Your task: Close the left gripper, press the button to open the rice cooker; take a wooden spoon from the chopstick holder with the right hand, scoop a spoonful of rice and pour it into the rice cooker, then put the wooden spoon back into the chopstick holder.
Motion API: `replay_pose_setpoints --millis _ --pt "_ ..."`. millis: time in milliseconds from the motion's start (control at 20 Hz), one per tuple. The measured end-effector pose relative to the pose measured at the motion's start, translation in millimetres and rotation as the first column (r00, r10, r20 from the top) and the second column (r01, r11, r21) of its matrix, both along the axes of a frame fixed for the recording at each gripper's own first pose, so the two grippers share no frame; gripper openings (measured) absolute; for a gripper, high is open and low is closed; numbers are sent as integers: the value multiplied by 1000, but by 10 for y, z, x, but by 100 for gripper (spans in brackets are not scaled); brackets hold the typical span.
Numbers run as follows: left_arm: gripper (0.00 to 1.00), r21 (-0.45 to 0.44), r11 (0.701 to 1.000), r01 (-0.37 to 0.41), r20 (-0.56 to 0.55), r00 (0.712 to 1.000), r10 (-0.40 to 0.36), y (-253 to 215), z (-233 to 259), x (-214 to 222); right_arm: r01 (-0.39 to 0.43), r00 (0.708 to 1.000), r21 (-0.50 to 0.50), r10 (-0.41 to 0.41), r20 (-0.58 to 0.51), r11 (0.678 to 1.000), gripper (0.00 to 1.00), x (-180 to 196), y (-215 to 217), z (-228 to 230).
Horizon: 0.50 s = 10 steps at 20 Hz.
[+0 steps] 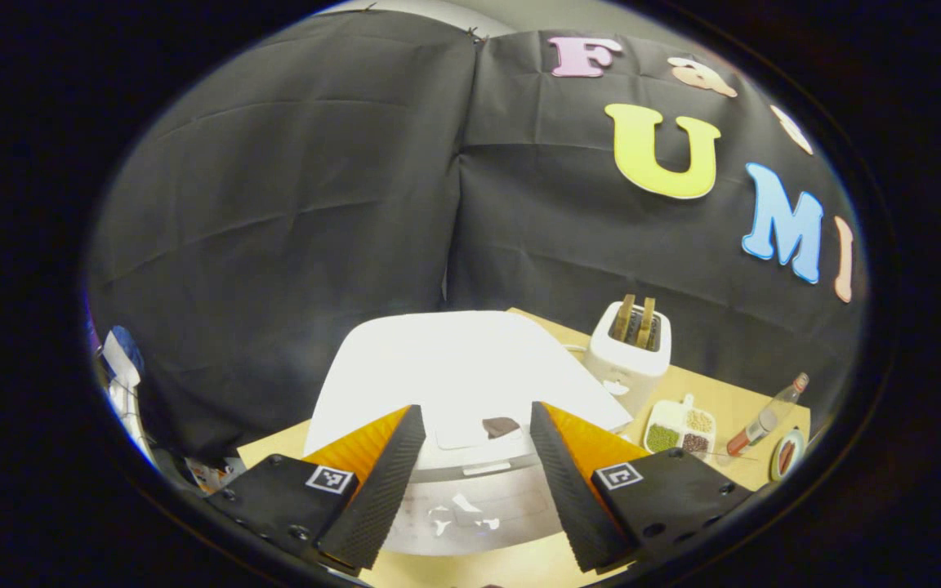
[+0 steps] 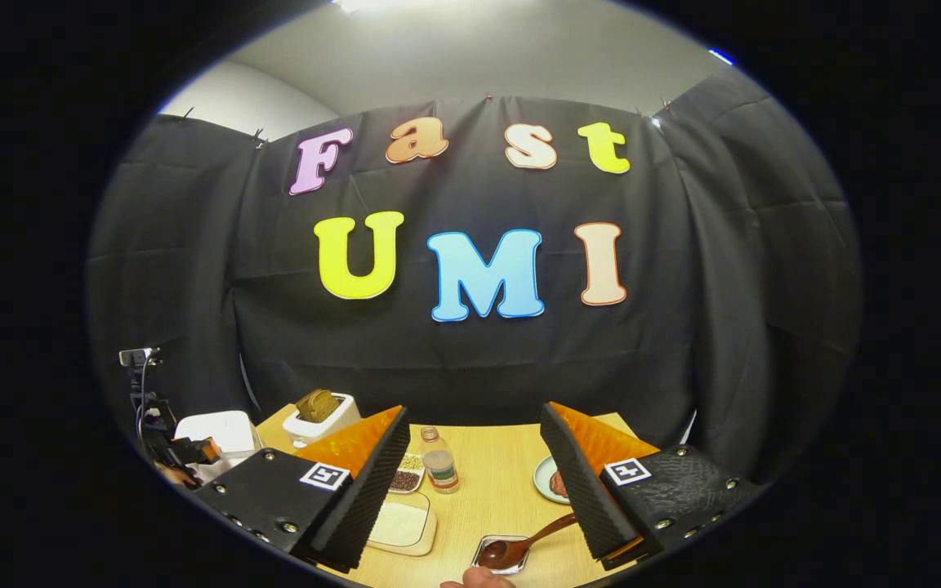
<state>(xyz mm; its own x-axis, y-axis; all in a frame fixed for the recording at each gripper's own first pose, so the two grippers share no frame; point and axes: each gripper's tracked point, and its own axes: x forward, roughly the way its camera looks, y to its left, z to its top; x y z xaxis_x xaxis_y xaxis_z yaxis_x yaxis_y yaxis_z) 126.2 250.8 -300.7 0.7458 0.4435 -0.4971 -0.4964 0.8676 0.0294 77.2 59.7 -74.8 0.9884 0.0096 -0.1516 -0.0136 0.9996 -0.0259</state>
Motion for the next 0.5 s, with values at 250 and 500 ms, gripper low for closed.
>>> replay_pose_setpoints --millis 250,500 --pt "89 5 1000 16 1 1000 -16 18 -39 -14 -16 1000 -8 16 -26 1000 98 -86 263 -135" --pt "92 -15 1000 23 -50 998 -24 43 -200 -20 -11 999 -13 10 -39 1000 98 -223 429 -223"
